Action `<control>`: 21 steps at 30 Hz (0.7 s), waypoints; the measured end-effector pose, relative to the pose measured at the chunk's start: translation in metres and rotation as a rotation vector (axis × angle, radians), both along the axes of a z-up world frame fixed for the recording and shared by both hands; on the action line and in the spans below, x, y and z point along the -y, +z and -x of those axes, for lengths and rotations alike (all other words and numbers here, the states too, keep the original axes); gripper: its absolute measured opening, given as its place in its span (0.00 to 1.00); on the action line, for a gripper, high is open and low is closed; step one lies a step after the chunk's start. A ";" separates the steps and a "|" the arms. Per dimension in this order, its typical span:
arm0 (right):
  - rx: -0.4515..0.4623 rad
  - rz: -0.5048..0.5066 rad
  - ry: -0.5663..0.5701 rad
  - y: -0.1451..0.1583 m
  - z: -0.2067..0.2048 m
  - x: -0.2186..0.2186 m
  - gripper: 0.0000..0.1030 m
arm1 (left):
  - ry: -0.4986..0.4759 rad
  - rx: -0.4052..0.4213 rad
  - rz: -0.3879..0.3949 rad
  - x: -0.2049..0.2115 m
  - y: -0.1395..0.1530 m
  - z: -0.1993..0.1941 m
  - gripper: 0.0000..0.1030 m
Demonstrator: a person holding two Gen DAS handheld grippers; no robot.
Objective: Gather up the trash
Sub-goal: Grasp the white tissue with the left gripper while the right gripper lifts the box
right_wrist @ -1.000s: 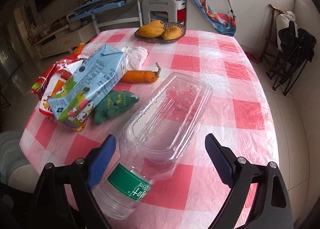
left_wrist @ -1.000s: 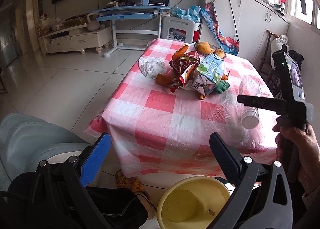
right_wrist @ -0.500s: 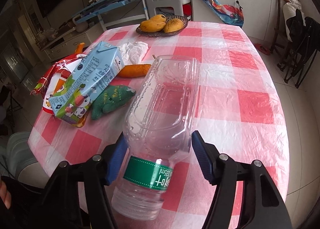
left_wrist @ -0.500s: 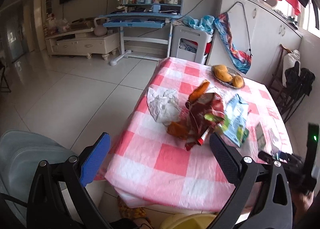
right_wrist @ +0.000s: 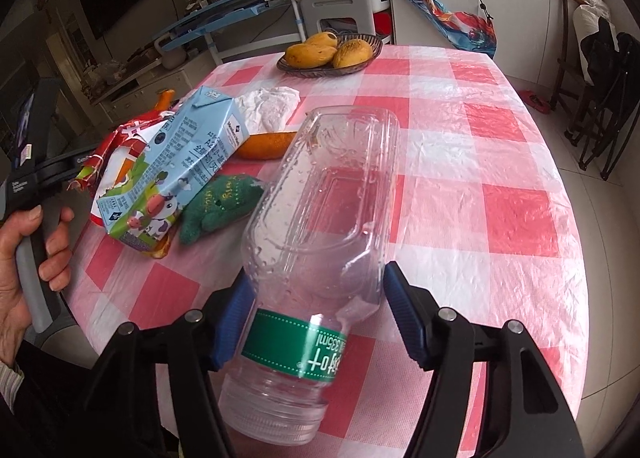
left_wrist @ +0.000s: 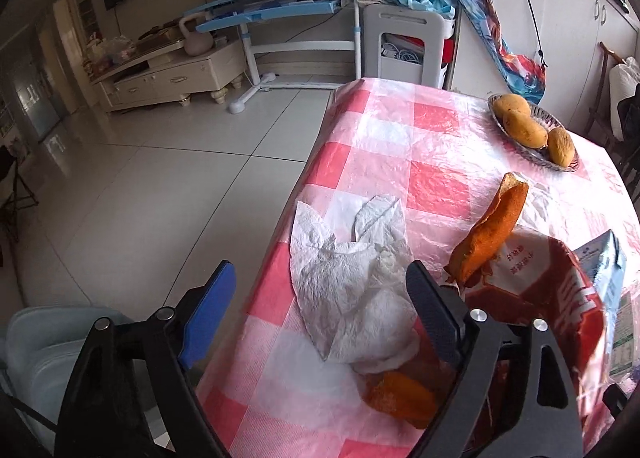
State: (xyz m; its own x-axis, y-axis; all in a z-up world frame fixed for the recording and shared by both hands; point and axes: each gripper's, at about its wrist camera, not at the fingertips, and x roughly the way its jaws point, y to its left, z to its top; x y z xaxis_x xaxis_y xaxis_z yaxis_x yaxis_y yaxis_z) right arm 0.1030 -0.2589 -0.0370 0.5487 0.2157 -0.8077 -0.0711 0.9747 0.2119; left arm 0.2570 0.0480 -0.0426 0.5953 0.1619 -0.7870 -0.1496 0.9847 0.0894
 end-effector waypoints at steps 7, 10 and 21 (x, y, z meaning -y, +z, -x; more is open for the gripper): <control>-0.003 -0.072 0.007 0.000 -0.006 0.004 0.61 | -0.063 -0.033 0.009 0.008 -0.020 -0.021 0.49; 0.003 -0.114 0.014 0.004 -0.002 0.004 0.61 | -0.120 -0.034 0.044 0.016 -0.021 -0.022 0.19; 0.072 -0.236 0.052 0.036 0.022 0.005 0.61 | -0.097 0.060 0.068 0.015 0.032 0.041 0.10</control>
